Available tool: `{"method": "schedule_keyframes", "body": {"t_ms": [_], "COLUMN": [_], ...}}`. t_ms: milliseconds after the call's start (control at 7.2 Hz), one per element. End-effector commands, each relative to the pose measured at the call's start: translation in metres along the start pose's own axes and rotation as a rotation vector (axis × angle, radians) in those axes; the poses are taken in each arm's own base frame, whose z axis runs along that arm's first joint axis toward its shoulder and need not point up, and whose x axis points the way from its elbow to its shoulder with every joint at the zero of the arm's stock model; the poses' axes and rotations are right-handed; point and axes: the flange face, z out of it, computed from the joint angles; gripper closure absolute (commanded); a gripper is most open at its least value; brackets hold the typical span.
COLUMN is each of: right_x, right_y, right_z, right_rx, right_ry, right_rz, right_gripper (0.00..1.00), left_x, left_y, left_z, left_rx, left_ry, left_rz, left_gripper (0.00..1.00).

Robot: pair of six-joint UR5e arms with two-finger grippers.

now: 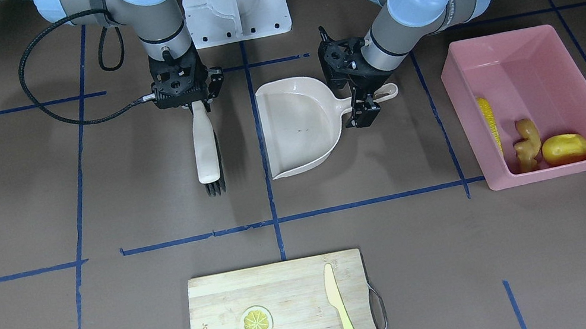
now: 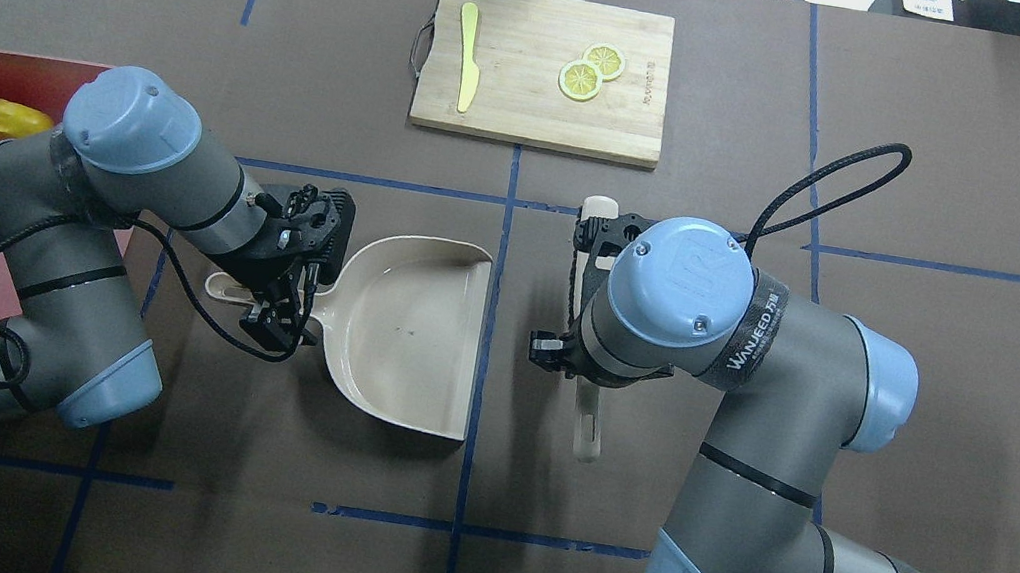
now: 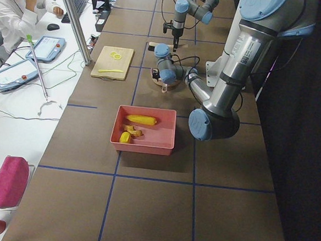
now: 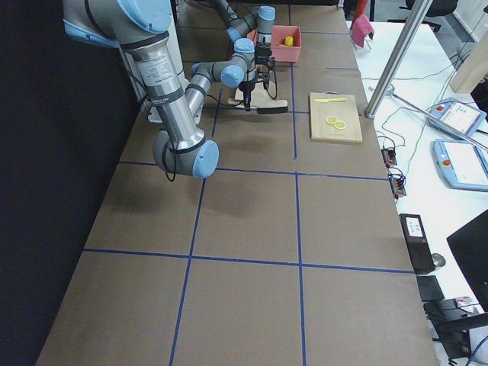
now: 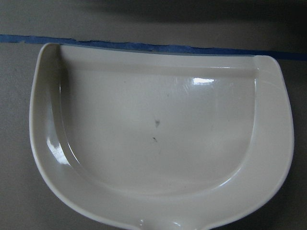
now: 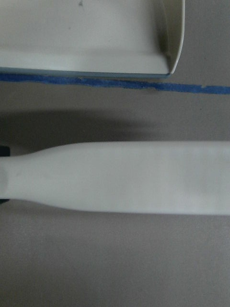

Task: Sweep and dump trash into bin
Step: 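Release the dustpan and raise the left arm while the right arm carries the brush away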

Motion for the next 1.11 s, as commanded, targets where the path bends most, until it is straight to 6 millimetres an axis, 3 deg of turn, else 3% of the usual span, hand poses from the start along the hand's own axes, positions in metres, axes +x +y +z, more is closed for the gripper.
{"method": "schedule_keyframes", "body": {"t_ms": [0,139,417,556,833,972], "right_x": [0.007,0.014,0.027,0.036,0.066,0.088], "right_y": [-0.009,-0.011,-0.02,-0.028,-0.044,-0.053], "right_z": [-0.005,-0.004,-0.004,-0.008,-0.012,-0.013], "right_rx": [-0.022,-0.036,-0.034,-0.035,-0.046,-0.051], "right_ry": [-0.009,-0.007,0.004,0.007,0.015,0.028], "right_rz": [0.013,0.021,0.012,-0.006,-0.033,-0.061], "right_gripper": [1.0,1.0,1.0,1.0,1.0,1.0], "left_x": [-0.029,-0.049,-0.061,-0.085,-0.111,-0.112], "left_y": [0.013,0.024,0.043,0.095,0.238,0.316], "left_z": [-0.029,-0.061,-0.123,-0.159,-0.233,-0.273], "left_rx": [-0.018,-0.065,-0.176,-0.234,-0.268,-0.26], "left_ry": [-0.054,-0.084,-0.119,-0.167,-0.249,-0.273], "left_rz": [-0.1,-0.173,-0.322,-0.448,-0.705,-0.858], "left_gripper": [0.0,0.0,0.0,0.0,0.0,0.0]}}
